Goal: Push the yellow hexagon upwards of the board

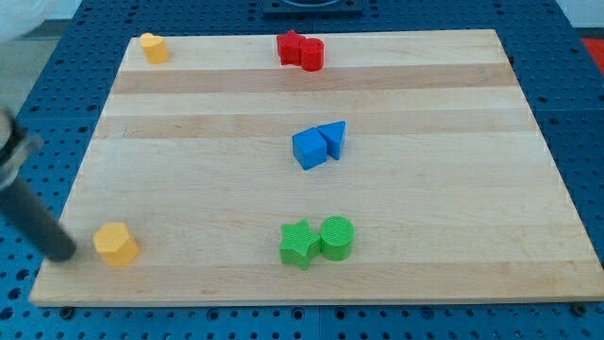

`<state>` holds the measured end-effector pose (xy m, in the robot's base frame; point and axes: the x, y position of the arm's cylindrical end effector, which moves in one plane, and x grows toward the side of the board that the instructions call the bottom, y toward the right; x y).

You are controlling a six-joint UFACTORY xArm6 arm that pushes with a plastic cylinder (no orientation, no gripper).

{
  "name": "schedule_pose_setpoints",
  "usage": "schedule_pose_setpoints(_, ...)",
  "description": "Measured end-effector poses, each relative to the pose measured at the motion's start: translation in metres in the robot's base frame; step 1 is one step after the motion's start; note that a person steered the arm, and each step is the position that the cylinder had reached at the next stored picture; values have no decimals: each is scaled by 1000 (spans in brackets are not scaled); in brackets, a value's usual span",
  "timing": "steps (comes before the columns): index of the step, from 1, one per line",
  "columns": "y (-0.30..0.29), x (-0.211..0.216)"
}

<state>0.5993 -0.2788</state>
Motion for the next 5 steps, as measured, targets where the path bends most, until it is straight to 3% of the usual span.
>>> schedule_pose_setpoints(1, 34, 19)
schedule_pose_setpoints(3, 66, -74)
schedule_pose_setpoints(4, 66, -100)
schedule_pose_setpoints(5, 68, -69)
